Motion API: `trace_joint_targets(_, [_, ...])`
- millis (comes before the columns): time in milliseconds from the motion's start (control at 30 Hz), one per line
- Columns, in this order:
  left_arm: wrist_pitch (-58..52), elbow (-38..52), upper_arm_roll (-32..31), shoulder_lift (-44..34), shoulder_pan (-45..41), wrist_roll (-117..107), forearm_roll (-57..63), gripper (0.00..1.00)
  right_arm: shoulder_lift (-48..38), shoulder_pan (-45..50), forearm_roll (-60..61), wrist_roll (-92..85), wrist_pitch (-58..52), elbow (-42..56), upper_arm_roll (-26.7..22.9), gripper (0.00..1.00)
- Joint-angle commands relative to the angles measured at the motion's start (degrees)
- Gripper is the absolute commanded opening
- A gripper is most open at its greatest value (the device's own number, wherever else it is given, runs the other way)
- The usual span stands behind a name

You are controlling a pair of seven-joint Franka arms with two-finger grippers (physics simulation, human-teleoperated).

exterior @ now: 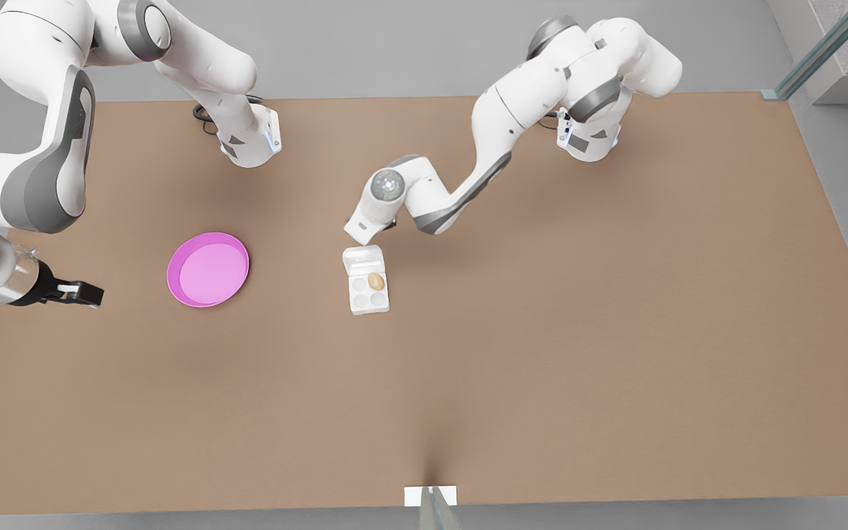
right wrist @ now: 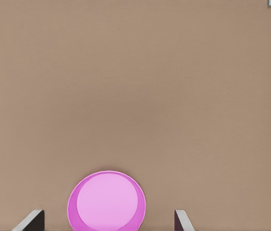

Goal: Pack egg into the box and close the box lid

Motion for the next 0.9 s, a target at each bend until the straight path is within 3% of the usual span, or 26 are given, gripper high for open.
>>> trace_joint_targets(0, [4.2,0.2,0.5,0.0,0.1,-14.6,0.7,0.21,-0.1,0.0,0.0,-3.4,-0.1,0.0,0.0,1.0])
trace_joint_targets(633, [3.5,4.6,5.6,-1.3,2.5,-14.9,0.1,0.21,-0.1,0.0,-0.1,-3.4,-0.1,0.0,0.0,1.0])
trace_joint_targets(700, [-5.6,6.1,5.1,-6.5,2.3,-15.5,-3.9,0.21,-0.1,0.0,-0.1,-3.4,-0.1,0.0,0.0,1.0])
trace_joint_targets(733, [-19.6,13.9,5.6,-7.1,3.4,-14.9,-5.8,0.21,-0.1,0.0,-0.1,-3.4,-0.1,0.0,0.0,1.0])
trace_joint_targets(767, [-38.4,21.1,4.4,-7.1,14.4,-8.9,-11.7,0.25,-0.1,0.0,-0.1,-3.4,-0.1,0.0,0.0,1.0])
trace_joint_targets(800, [-56.9,24.7,4.4,-7.1,26.4,11.3,-14.8,0.51,-0.1,0.0,-0.1,-3.4,-0.1,0.0,0.0,1.0])
trace_joint_targets(833, [-66.7,24.8,4.8,-7.1,39.1,37.3,-12.1,1.0,-0.1,0.0,-0.1,-3.4,-0.1,0.0,0.0,1.0])
trace_joint_targets(867, [-67.4,25.4,4.7,-8.2,45.8,58.3,-3.3,1.0,-0.1,0.1,-0.1,-3.5,-0.1,0.0,0.0,1.0])
